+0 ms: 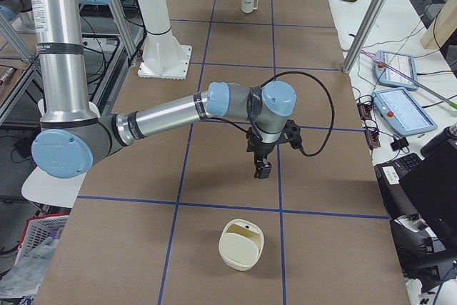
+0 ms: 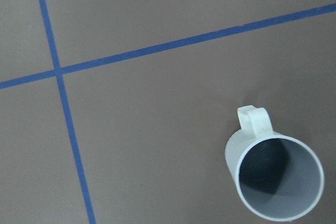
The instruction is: Left arm hands cup to right arm to dump lemon
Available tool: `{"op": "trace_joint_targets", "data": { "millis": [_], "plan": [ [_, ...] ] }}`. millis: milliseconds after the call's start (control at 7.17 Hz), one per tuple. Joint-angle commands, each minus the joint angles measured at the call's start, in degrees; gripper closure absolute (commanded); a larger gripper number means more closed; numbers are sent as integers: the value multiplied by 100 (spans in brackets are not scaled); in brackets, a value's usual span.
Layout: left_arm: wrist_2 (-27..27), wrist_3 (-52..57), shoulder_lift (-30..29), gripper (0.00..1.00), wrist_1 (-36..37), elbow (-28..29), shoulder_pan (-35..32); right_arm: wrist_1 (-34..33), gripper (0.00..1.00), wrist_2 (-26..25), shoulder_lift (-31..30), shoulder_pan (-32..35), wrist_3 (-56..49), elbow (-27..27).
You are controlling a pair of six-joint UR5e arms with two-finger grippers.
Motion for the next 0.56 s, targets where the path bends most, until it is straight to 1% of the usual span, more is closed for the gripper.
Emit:
{"op": "trace_joint_targets", "data": {
  "millis": [0, 139, 279, 418],
  "plan": [
    [16, -240, 105, 0, -2, 95, -186, 276, 0, 77, -390, 129, -6, -91],
    [60, -694, 1, 0, -11, 226, -238, 835, 0, 51, -444, 182, 3, -518],
    [52, -734, -9, 0, -133, 244, -273, 1206, 0, 68, -540, 243, 46, -774],
    [-9, -691, 26, 0, -256, 384, -274, 1436, 0, 60, -611, 261, 107, -846]
  ]
}}
